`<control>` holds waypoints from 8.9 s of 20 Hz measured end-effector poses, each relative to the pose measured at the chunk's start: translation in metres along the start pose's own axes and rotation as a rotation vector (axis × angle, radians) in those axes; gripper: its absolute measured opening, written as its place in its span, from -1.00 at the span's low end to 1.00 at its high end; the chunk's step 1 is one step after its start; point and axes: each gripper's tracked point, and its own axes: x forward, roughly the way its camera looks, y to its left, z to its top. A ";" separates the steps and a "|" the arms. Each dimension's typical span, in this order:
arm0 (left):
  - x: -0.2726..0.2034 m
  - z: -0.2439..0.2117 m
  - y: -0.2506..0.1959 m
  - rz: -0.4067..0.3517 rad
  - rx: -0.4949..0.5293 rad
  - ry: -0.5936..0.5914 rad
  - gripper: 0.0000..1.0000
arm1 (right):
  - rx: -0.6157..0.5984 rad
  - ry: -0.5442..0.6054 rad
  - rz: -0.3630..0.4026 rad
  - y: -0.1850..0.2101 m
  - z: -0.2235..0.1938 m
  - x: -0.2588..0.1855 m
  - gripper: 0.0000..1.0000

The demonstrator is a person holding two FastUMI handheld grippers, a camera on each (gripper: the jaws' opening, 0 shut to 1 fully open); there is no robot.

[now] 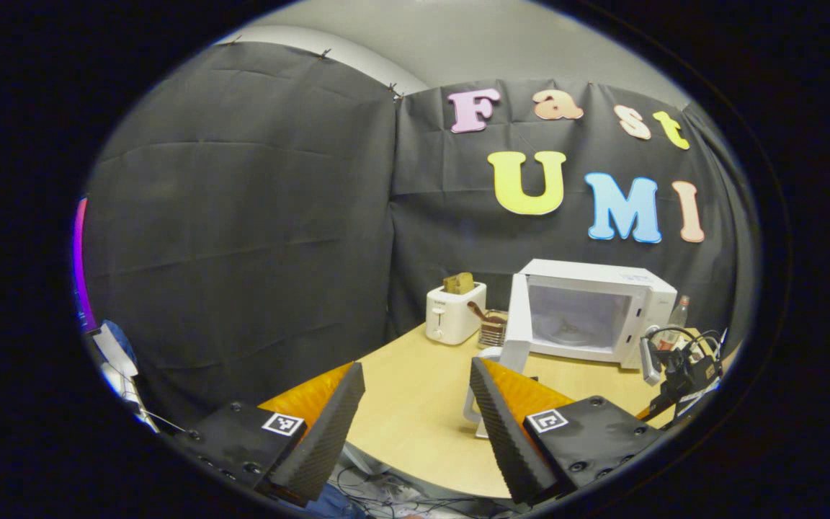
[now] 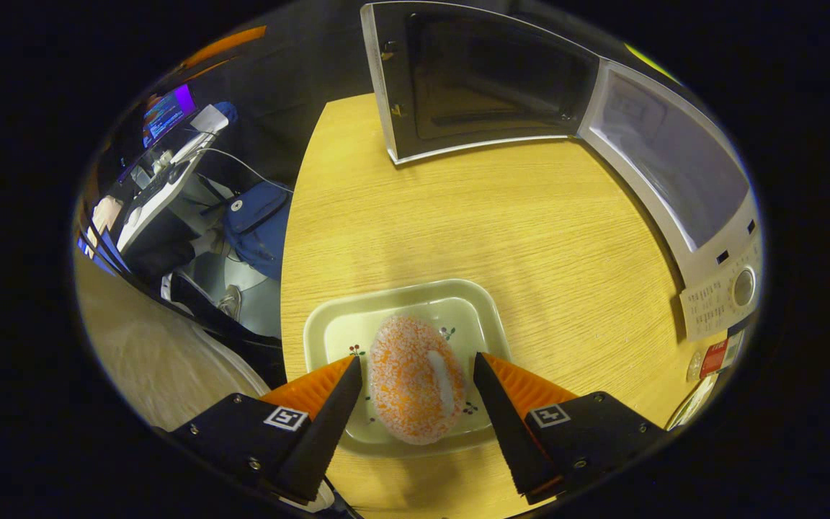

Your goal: Open the microwave oven with the left hand, put the food in, and close the microwave oven.

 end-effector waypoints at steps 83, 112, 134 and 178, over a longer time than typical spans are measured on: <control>0.052 -0.005 0.009 -0.023 0.010 0.043 0.93 | 0.028 -0.519 -0.833 -0.258 0.235 -0.091 0.94; 0.149 -0.069 -0.081 -0.446 0.125 0.123 -0.84 | 0.490 -0.825 -1.115 -0.106 0.110 -0.300 0.93; 0.122 -0.052 -0.249 -0.644 0.130 0.144 -0.84 | 0.603 -0.772 -1.177 -0.126 0.004 -0.347 0.93; 0.222 -0.034 -0.499 -0.725 0.184 0.129 -0.85 | 0.789 -0.744 -1.215 -0.166 -0.116 -0.371 0.94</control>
